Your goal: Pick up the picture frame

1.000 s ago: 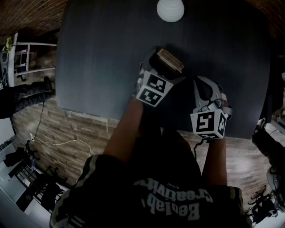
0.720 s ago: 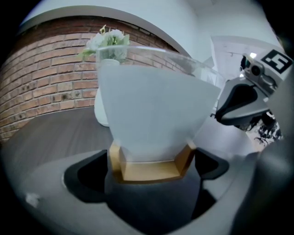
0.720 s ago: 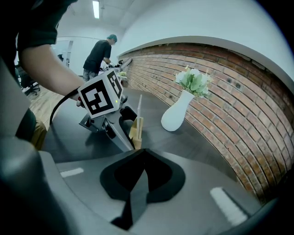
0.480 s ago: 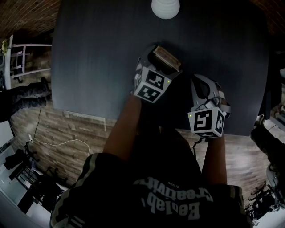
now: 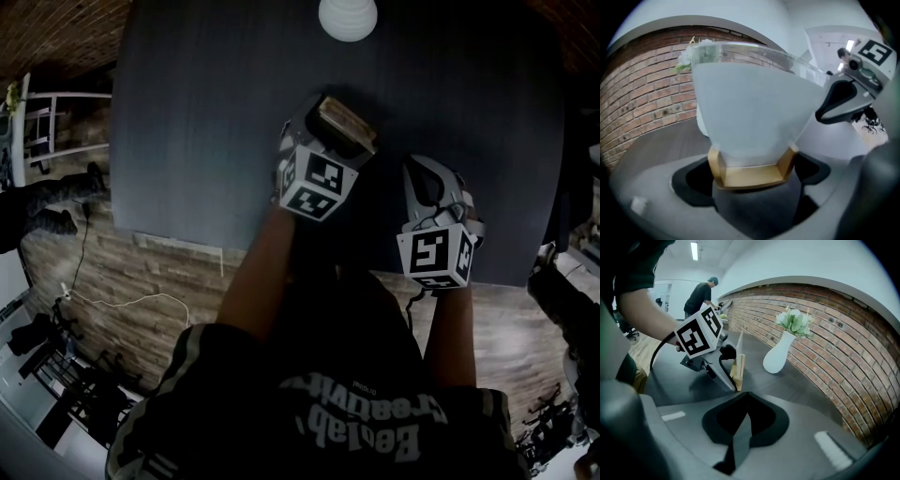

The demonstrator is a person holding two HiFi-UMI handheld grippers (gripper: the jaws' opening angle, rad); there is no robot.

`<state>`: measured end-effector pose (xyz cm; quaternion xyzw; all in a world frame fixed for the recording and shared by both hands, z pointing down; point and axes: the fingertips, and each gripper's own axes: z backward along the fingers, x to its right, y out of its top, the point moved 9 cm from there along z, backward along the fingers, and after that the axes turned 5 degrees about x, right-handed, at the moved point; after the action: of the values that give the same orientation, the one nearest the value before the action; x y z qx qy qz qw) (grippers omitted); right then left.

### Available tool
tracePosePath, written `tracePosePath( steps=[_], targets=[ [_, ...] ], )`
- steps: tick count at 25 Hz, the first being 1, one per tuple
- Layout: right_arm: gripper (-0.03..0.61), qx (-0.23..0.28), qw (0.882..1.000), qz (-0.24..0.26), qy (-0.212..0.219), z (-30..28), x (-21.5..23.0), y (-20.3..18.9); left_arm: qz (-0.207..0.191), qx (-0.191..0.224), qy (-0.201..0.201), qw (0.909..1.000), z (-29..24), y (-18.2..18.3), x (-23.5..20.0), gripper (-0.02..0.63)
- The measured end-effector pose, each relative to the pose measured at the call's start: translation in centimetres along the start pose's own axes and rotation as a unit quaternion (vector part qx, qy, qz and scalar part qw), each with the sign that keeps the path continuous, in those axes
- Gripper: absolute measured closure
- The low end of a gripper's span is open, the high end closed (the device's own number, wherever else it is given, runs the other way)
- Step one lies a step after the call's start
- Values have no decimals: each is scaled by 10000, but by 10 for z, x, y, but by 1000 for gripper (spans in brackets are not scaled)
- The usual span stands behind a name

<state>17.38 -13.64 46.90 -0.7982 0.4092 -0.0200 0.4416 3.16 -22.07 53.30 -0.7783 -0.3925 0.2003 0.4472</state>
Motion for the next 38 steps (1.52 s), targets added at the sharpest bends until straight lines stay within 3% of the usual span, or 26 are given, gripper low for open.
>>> tracePosePath(
  steps=[12,31,38],
  targets=[
    [572,411,9991,-11,-117,25,14,32,17,-29,-66,10000,36,36,7,83],
    [572,1490,9884,71,-300,97,32,98,-328,328,638,9969,144,128,36,83],
    [572,1759,9835,150,-386,119,25,127,-420,418,740,9955,188,146,41,84]
  ],
)
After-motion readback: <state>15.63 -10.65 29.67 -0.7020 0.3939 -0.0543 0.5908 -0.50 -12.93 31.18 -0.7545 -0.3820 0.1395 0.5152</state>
